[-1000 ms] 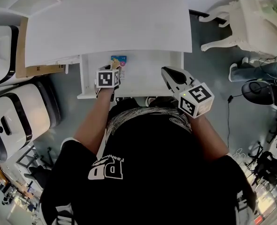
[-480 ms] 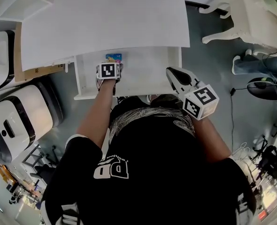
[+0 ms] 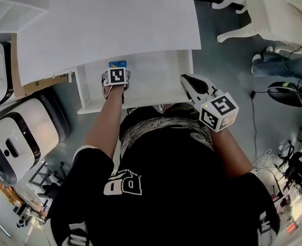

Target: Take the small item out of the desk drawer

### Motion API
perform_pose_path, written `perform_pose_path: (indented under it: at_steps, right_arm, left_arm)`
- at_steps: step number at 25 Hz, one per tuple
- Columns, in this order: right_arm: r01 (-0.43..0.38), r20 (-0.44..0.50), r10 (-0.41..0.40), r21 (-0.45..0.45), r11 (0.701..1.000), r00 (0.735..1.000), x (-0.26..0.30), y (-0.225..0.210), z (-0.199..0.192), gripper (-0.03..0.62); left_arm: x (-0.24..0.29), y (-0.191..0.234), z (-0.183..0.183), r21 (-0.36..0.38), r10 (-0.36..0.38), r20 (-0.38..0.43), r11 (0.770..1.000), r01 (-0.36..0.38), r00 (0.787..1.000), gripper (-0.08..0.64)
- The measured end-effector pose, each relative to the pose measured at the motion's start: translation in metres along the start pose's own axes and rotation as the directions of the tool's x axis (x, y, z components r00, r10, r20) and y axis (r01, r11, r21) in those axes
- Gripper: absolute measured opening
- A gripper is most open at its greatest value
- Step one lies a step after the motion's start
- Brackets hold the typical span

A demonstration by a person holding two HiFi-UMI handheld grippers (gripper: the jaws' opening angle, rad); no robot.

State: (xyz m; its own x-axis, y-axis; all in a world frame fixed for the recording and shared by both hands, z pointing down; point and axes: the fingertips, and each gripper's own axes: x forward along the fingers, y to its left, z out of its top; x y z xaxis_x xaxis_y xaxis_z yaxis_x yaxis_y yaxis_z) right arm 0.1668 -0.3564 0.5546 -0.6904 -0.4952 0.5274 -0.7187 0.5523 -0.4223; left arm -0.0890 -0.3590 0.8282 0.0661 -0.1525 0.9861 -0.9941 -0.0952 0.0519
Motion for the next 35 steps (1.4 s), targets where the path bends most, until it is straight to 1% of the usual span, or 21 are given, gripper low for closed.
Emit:
perform_pose_path:
  at_steps: [3,7,12,18,21,25,30,32,35]
  right_arm:
    - [0.003,0.002,-0.003,0.005,1.0,1.0,-0.001,-0.001,0.0,0.009]
    - [0.011,0.006,-0.012,0.015,1.0,1.0,-0.003,-0.003,0.0,0.009]
    - [0.017,0.018,-0.017,0.011,1.0,1.0,-0.001,0.003,0.004,0.009]
    - [0.034,0.035,-0.034,0.005,0.999,0.999,-0.005,0.013,0.007,0.009]
    - [0.04,0.046,-0.04,0.002,0.999,0.998,-0.005,0.019,0.01,0.009]
    - [0.036,0.065,-0.036,-0.003,0.999,0.997,-0.003,0.032,0.014,0.009]
    - [0.02,0.097,-0.018,-0.016,1.0,0.995,0.001,0.054,0.024,0.009]
    - [0.014,0.11,-0.012,-0.022,1.0,0.994,0.001,0.061,0.03,0.009]
    - [0.008,0.128,-0.004,-0.03,1.0,0.992,0.003,0.071,0.038,0.009]
  left_arm:
    - [0.0,0.001,0.0,0.001,0.012,0.003,1.0,-0.012,1.0,0.416]
    - [0.0,-0.003,0.003,0.013,-0.011,0.014,1.0,0.011,1.0,0.416]
    - [0.0,0.002,0.0,0.014,0.0,-0.006,1.0,0.0,1.0,0.416]
    - [-0.002,0.004,-0.003,0.002,-0.037,-0.017,0.999,0.037,0.999,0.416]
    - [-0.009,0.001,-0.001,0.022,-0.056,-0.011,0.998,0.056,0.998,0.417]
    - [-0.025,-0.007,0.003,0.049,-0.095,0.022,0.994,0.094,0.995,0.416]
    - [-0.06,-0.016,0.008,0.071,-0.151,0.077,0.987,0.145,0.986,0.416]
    - [-0.074,-0.019,0.012,0.066,-0.184,0.108,0.982,0.178,0.977,0.416]
    - [-0.097,-0.023,0.016,0.037,-0.248,0.156,0.969,0.245,0.956,0.417]
